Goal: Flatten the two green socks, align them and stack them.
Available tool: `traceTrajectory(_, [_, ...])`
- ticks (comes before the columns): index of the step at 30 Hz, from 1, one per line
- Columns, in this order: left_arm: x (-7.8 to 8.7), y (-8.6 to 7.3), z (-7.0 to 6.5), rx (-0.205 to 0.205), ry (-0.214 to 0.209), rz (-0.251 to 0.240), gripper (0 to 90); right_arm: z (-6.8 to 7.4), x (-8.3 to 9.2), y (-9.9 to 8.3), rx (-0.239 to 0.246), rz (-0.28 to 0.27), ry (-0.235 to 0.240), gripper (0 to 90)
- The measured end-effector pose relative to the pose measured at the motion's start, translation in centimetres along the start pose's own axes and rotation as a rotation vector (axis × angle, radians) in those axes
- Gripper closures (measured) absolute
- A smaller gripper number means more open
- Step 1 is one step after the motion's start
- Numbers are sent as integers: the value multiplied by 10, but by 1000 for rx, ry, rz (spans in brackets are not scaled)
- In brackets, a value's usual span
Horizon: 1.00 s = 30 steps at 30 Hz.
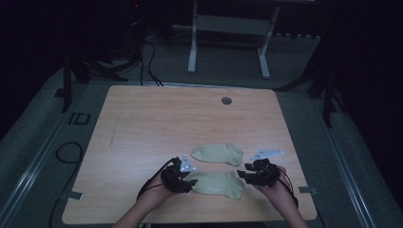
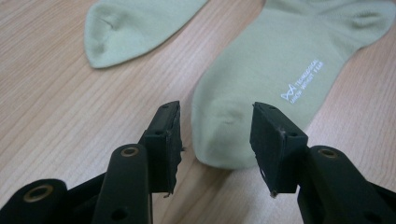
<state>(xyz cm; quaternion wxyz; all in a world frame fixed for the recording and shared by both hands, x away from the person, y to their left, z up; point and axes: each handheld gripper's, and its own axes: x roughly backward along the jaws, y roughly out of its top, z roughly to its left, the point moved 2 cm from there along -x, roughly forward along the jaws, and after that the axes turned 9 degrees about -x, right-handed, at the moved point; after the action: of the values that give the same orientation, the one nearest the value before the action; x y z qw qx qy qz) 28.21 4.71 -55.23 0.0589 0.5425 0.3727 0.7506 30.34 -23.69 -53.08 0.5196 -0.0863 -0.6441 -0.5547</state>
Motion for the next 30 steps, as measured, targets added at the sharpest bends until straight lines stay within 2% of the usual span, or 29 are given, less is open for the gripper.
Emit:
traceTrajectory(2, [1, -2, -2, 0, 13, 2, 543, 3, -3, -8, 22, 13, -11, 515])
traceTrajectory(8, [-6, -6, 0, 9, 16, 23, 564, 3, -15, -27, 2, 62, -7, 541])
traceTrajectory(12, [-12, -7, 0, 15, 8, 34, 563, 8, -21, -32, 19, 75, -11, 562])
traceTrajectory(15, [-16, -7, 0, 13, 6, 44, 562, 11, -23, -33, 41, 75, -24, 609])
traceTrajectory(17, [-17, -7, 0, 12, 4, 49, 563, 13, -23, -32, 60, 78, -41, 668])
traceTrajectory(19, [-19, -6, -1, 9, -1, 51, 566, 14, -23, -32, 64, 81, -37, 734])
traceTrajectory(21, [-18, -5, -2, 8, -7, 51, 612, 15, -23, -32, 65, 83, -34, 794])
traceTrajectory(26, [-16, -5, -4, 5, -23, 29, 870, 17, -21, -32, 59, 81, -23, 834])
traceTrajectory(30, [-6, -2, -4, 14, -34, -3, 880, 18, -12, -29, 51, 58, -12, 836])
